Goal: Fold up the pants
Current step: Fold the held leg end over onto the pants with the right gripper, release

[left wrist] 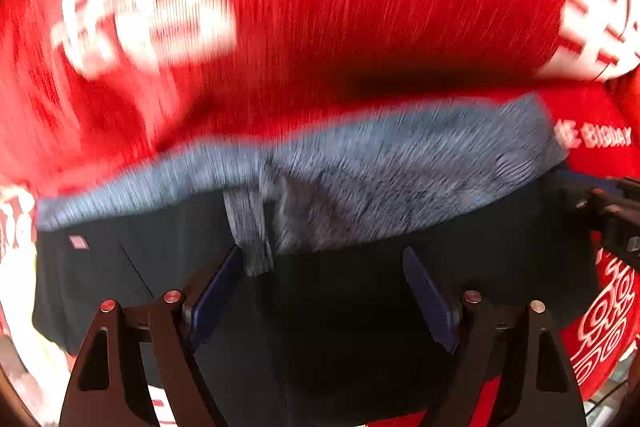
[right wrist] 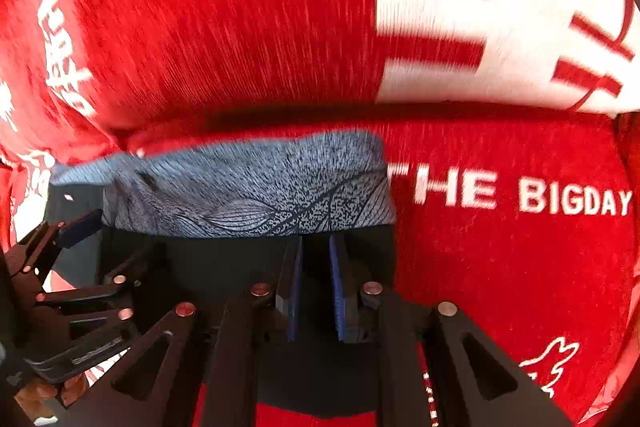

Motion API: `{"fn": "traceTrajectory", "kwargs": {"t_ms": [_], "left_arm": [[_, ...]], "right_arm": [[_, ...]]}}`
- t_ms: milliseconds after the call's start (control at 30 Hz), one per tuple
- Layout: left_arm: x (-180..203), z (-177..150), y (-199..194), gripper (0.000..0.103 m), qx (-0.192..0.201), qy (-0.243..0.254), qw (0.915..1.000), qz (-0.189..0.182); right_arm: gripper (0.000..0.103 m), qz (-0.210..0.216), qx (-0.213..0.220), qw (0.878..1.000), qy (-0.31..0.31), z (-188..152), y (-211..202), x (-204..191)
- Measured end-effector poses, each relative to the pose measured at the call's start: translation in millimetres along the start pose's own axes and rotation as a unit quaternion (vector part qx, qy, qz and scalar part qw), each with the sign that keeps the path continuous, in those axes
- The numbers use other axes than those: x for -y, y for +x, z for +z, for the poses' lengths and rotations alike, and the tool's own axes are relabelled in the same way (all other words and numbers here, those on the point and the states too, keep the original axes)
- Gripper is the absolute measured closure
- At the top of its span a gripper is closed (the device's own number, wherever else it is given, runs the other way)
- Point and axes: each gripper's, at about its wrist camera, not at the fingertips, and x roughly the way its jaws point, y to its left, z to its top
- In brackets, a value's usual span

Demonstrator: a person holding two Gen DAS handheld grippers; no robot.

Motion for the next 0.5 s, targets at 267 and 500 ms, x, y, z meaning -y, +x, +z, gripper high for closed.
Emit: {"fn": "traceTrajectory", "kwargs": {"t_ms": [267,500], "left_arm": [[-24,-37,-6,0.012,0.005,-0.061,0.9977,-0.029],[-52,-64,-32,0.012,0.010,-0.093,0.9956,-0.007]], "right_arm": [[0.087,0.004,0.009,1.000,-0.015,-25,-4,-14],[0.067,0.015,0.006,0.999,-0.037,-48,-15,-47]]}}
